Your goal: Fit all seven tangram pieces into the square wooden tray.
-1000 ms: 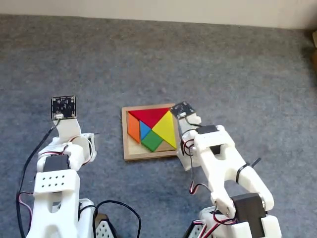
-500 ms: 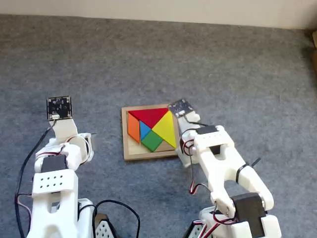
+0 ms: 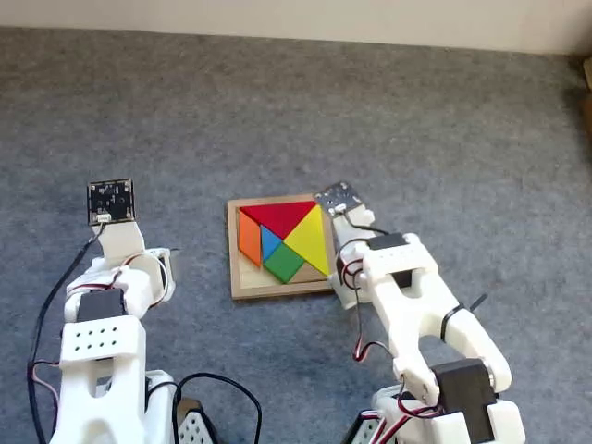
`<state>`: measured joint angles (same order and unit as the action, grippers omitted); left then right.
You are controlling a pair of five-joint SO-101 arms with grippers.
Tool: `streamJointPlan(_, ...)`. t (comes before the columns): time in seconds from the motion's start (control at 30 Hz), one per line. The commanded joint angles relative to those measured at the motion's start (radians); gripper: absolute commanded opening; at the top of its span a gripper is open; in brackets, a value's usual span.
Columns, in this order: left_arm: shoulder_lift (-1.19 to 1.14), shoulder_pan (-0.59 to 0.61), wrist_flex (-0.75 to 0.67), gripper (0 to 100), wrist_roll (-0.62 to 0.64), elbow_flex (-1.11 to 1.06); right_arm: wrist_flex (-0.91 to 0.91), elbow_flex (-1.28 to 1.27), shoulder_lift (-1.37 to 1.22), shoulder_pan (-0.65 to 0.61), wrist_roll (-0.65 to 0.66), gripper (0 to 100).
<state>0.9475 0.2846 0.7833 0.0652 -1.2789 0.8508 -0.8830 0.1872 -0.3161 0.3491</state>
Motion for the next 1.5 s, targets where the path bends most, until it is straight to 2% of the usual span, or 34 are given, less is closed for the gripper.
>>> streamJointPlan(0.0,0.013,0.016,-0.018,23,-0.009,0.004,0.05,0.035,0.008,0.012,0.011,23.9)
streamJointPlan(0.5,0.013,0.016,-0.018,23,-0.009,0.004,0.051,0.027,0.004,0.018,0.012,22.8)
streamJointPlan(0.6,0.013,0.016,-0.018,23,-0.009,0.004,0.051,0.03,0.013,0.018,0.014,15.6)
streamJointPlan(0.77,0.013,0.016,-0.018,23,-0.009,0.004,0.054,0.035,0.013,0.019,0.117,5.1)
streamJointPlan(0.97,0.013,0.016,-0.018,23,-0.009,0.004,0.194,0.081,0.036,0.019,0.12,4.8)
streamJointPlan(1.23,0.013,0.016,-0.018,23,-0.009,0.004,0.32,0.15,0.268,0.028,0.12,4.8)
streamJointPlan(1.4,0.013,0.016,-0.018,23,-0.009,0.004,0.317,0.15,0.364,-0.068,0.112,4.8)
streamJointPlan(1.47,0.013,0.016,-0.017,23,-0.009,0.004,0.314,0.151,0.369,-0.113,0.064,4.8)
